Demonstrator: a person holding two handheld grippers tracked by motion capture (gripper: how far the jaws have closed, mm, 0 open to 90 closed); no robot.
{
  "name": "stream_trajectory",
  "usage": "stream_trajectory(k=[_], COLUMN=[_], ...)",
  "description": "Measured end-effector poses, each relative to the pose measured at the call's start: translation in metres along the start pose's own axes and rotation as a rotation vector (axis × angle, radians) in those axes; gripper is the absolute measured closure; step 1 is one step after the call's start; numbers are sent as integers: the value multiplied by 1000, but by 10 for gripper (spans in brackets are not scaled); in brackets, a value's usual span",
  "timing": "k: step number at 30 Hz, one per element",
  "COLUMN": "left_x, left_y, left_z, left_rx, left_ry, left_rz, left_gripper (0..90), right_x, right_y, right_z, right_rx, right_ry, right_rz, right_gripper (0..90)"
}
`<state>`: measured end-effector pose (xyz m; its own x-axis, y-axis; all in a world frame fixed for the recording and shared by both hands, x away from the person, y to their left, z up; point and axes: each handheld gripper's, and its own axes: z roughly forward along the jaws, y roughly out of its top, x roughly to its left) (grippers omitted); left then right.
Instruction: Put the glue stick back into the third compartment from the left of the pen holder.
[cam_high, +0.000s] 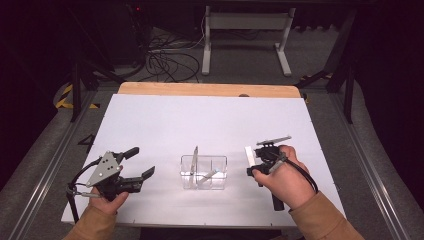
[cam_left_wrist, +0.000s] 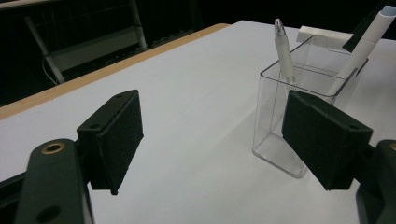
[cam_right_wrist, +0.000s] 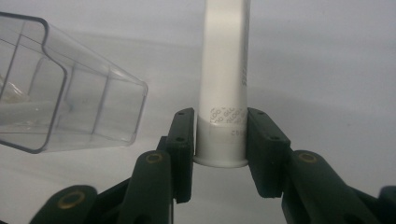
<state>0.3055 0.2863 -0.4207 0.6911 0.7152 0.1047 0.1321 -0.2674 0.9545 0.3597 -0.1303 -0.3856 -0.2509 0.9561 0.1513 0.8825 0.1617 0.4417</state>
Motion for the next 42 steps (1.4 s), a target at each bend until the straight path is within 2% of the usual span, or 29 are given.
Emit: stream_trajectory(k=[10, 15, 20, 26, 33, 42], left_x=[0, 0, 0, 0, 0, 0], left_y=[0, 0, 0, 0, 0, 0], left_z=[0, 0, 0, 0, 0, 0], left_rx=[0, 0, 0, 0, 0, 2], left_ry=[0, 1, 0, 0, 1, 0], left_rz=[-1, -1, -1, 0, 1, 3], left_gripper=[213, 213, 213, 213, 213, 213], right_x=[0, 0, 0, -1, -1, 2], right_y=[3, 5, 9, 13, 18, 22], right_z=[-10, -18, -27, -37, -45, -52], right_rx=[-20, -25, -38, -66, -49, -19], right_ry=[7, 27, 62, 70, 97, 140], right_rz=[-12, -55, -154, -306, -470, -595], right_gripper=[654, 654, 654, 653, 653, 653])
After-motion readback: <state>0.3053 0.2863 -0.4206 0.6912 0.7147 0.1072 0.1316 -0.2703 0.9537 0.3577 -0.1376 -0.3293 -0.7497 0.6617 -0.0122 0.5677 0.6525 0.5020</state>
